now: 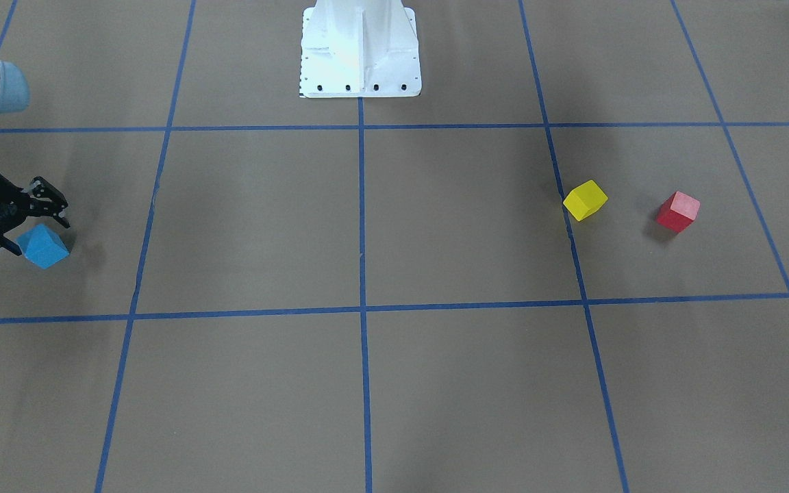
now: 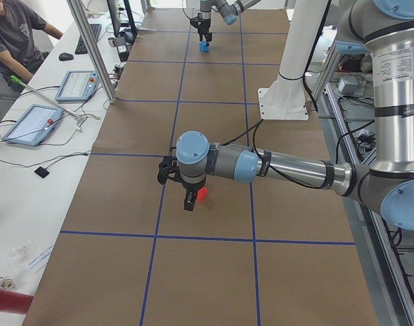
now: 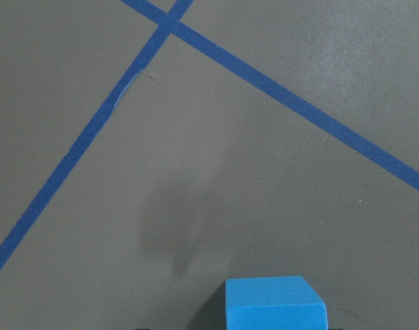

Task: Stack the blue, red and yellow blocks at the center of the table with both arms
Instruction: 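Lower the right gripper onto the blue cube and close it, then carry the blue cube with the right gripper to the table center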

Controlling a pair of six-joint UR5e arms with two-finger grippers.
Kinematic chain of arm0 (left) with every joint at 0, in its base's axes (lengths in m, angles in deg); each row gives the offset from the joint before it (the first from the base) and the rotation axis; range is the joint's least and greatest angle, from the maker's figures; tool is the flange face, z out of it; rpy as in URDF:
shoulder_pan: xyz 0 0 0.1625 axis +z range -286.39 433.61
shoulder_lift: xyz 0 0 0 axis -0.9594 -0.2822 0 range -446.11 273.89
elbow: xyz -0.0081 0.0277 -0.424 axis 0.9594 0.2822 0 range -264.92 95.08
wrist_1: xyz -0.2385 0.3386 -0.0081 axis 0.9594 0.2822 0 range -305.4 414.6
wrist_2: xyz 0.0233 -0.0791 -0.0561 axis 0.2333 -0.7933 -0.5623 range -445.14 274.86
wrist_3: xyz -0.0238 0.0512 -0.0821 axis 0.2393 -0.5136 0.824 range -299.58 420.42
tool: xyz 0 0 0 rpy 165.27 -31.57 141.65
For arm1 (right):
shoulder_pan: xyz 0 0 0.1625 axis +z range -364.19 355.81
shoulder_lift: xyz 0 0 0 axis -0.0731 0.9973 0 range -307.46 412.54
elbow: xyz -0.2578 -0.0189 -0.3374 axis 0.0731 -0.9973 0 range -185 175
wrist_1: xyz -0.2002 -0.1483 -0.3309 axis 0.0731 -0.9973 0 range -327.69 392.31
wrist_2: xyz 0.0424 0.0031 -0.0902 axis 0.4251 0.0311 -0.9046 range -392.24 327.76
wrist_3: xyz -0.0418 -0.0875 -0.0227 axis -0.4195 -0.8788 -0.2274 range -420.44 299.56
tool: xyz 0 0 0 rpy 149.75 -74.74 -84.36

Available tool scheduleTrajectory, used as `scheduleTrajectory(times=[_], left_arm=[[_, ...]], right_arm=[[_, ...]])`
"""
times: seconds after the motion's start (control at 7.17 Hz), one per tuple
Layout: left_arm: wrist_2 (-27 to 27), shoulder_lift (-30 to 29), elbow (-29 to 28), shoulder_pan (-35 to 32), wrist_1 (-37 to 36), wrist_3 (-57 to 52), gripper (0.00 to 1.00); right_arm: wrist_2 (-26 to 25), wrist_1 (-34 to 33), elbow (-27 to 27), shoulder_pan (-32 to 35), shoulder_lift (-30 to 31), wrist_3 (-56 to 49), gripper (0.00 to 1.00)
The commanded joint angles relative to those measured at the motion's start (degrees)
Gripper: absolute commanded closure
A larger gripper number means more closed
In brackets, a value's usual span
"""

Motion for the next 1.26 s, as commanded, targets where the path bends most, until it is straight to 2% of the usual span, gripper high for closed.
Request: scheduleTrajectory(times=[0.0, 0.14, 0.28, 0.42, 0.7, 0.84, 0.98, 1.12], left_arm=[[0.00, 0.00, 0.29, -0.05, 0.00, 0.00, 0.00], [0.00, 0.00, 0.55, -0.05, 0.00, 0.09, 0.00], [0.00, 0.00, 0.64, -0.05, 0.00, 0.09, 0.00], [0.00, 0.00, 0.64, -0.05, 0.00, 0.09, 0.00], [0.00, 0.00, 0.99, -0.05, 0.00, 0.09, 0.00], [0.00, 0.00, 0.99, -0.05, 0.00, 0.09, 0.00], [0.00, 0.00, 1.17, -0.05, 0.00, 0.18, 0.00], [0.00, -0.09, 1.00, -0.05, 0.00, 0.09, 0.00]], right_arm=[[-1.67, 0.13, -1.61, -0.06, -0.61, -1.07, 0.11], [-1.76, 0.04, -1.87, -0.14, -0.52, -1.25, 0.17], [-2.37, 0.13, -2.40, -0.23, -0.69, -1.16, 0.61], [-2.29, 0.04, -2.40, -0.32, -0.78, -1.25, 1.00], [-1.94, -0.75, -2.05, -0.32, -2.18, -0.29, 1.00], [-1.77, -4.58, -0.48, -0.23, -5.23, 2.85, 1.00], [-1.77, -8.79, 1.44, -2.50, -10.05, 12.11, 1.00], [-2.55, -9.53, 1.12, -6.87, -15.41, 22.29, 1.00]])
